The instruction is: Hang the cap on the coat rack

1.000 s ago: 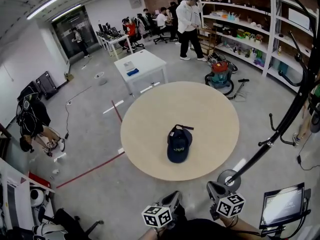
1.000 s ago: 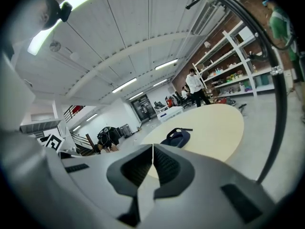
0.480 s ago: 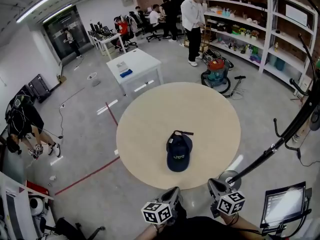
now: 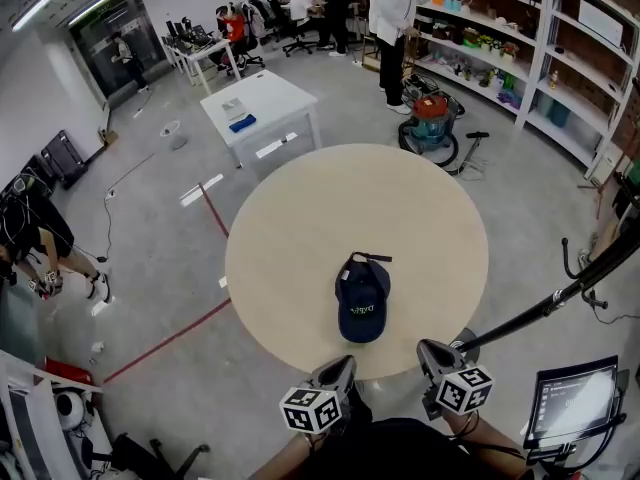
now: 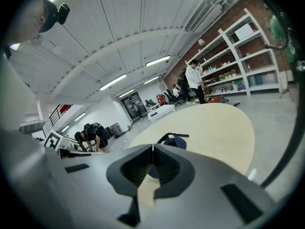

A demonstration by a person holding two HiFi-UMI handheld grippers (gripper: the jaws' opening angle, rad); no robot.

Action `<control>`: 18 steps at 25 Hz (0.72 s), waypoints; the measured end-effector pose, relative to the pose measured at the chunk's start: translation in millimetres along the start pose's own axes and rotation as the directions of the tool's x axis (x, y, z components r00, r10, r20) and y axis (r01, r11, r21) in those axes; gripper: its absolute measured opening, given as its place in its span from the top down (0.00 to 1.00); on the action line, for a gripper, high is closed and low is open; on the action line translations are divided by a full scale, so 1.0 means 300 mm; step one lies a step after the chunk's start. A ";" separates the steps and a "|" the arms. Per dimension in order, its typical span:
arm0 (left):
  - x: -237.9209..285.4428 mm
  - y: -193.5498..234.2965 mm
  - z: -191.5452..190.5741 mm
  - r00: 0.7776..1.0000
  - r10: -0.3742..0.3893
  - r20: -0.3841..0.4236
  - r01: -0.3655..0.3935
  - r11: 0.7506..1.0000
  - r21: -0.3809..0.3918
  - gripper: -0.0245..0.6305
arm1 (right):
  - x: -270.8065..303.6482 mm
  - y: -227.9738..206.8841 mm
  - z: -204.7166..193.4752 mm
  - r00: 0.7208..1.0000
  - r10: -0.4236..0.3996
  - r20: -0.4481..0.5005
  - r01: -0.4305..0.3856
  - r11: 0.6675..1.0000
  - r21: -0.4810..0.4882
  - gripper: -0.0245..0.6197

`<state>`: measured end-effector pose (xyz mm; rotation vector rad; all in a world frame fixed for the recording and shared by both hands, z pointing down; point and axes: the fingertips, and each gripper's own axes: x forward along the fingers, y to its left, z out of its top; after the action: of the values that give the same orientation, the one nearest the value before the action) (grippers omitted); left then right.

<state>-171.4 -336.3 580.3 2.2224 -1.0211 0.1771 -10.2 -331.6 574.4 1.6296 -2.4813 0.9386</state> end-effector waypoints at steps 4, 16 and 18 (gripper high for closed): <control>0.022 0.048 0.048 1.000 -0.011 -0.011 0.011 0.999 0.033 0.95 | 0.060 -0.012 0.029 1.000 -0.016 -0.014 0.015 1.000 -0.011 0.95; 0.088 0.218 0.134 0.997 -0.003 -0.072 0.008 0.998 0.068 0.92 | 0.206 -0.037 0.053 0.995 -0.087 -0.052 0.085 0.996 -0.038 0.93; 0.101 0.251 0.137 0.996 0.000 -0.088 0.006 0.997 0.073 0.90 | 0.239 -0.043 0.048 0.994 -0.093 -0.054 0.091 0.995 -0.028 0.90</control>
<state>-210.6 -415.9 599.8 2.2604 -0.9774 0.3132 -27.3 -401.3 593.0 1.6704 -2.3508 0.9243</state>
